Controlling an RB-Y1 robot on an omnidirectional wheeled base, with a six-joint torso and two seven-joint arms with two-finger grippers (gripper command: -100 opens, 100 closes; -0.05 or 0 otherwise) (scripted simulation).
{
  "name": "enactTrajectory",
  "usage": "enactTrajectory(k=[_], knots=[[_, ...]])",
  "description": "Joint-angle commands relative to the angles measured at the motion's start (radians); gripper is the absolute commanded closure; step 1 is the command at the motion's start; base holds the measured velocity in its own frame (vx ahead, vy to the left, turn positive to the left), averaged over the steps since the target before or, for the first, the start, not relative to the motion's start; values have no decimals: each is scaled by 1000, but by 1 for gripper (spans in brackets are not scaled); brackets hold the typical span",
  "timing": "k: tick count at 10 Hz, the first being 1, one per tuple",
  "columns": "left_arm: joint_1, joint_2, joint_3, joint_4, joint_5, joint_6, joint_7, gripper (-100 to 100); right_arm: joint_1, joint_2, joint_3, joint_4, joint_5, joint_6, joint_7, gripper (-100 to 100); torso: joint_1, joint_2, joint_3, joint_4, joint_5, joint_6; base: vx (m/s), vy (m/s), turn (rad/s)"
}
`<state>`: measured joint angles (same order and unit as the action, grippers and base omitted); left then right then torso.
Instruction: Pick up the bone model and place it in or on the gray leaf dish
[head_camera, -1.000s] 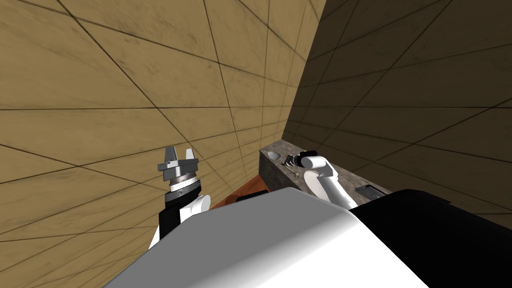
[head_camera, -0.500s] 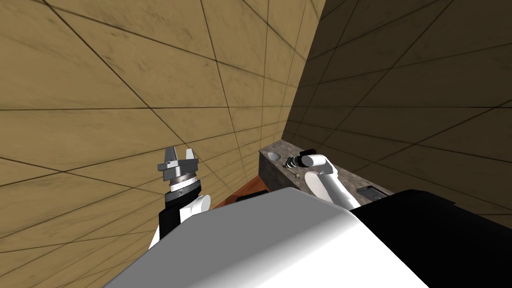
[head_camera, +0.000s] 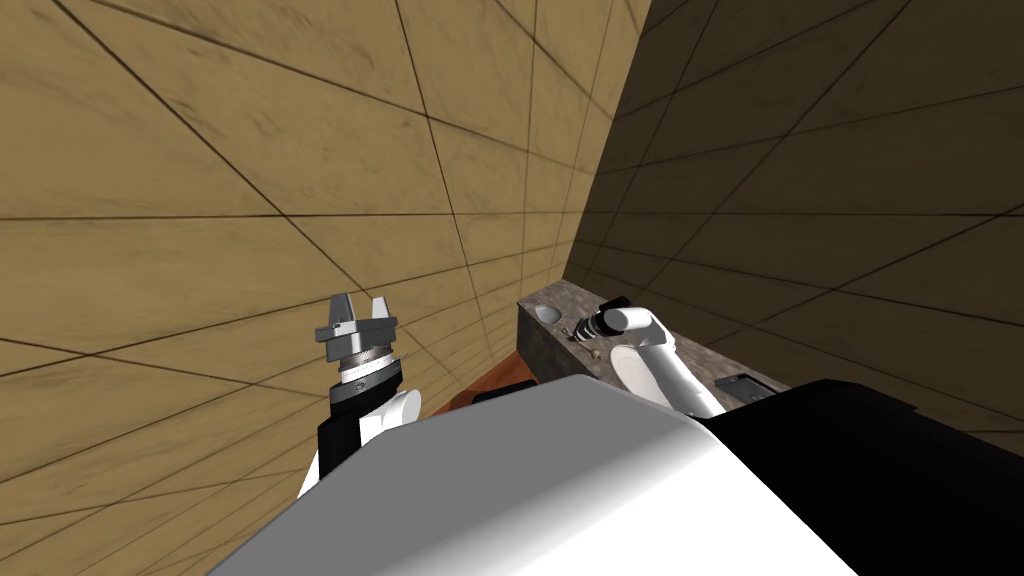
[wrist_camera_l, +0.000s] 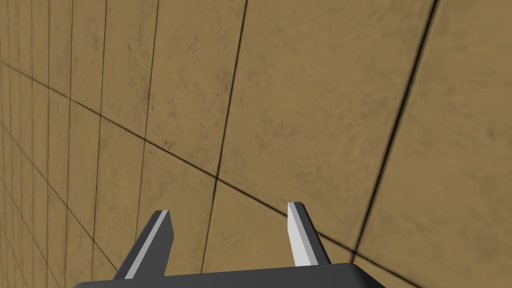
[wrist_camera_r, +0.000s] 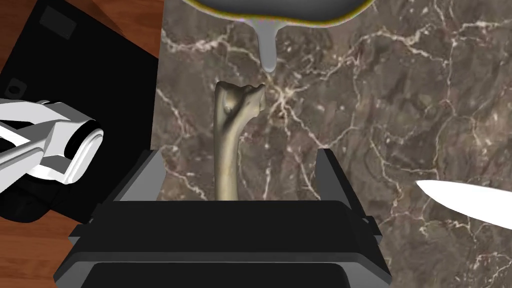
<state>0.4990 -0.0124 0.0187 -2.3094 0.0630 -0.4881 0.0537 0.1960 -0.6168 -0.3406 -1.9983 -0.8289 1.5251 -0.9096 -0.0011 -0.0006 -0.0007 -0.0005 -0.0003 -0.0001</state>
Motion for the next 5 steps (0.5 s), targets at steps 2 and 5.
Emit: enactTrajectory(k=[2, 5], knots=[[0, 0, 0, 0, 0, 0, 0, 0, -9, -18, 3, 24, -21, 65, -23, -100, 0, -1, 0, 0, 0, 0, 30, -15, -15], [0, 0, 0, 0, 0, 0, 0, 0, -18, -45, 14, 59, -52, 152, -55, -100, 0, -1, 0, 0, 0, 0, 31, -13, -7]])
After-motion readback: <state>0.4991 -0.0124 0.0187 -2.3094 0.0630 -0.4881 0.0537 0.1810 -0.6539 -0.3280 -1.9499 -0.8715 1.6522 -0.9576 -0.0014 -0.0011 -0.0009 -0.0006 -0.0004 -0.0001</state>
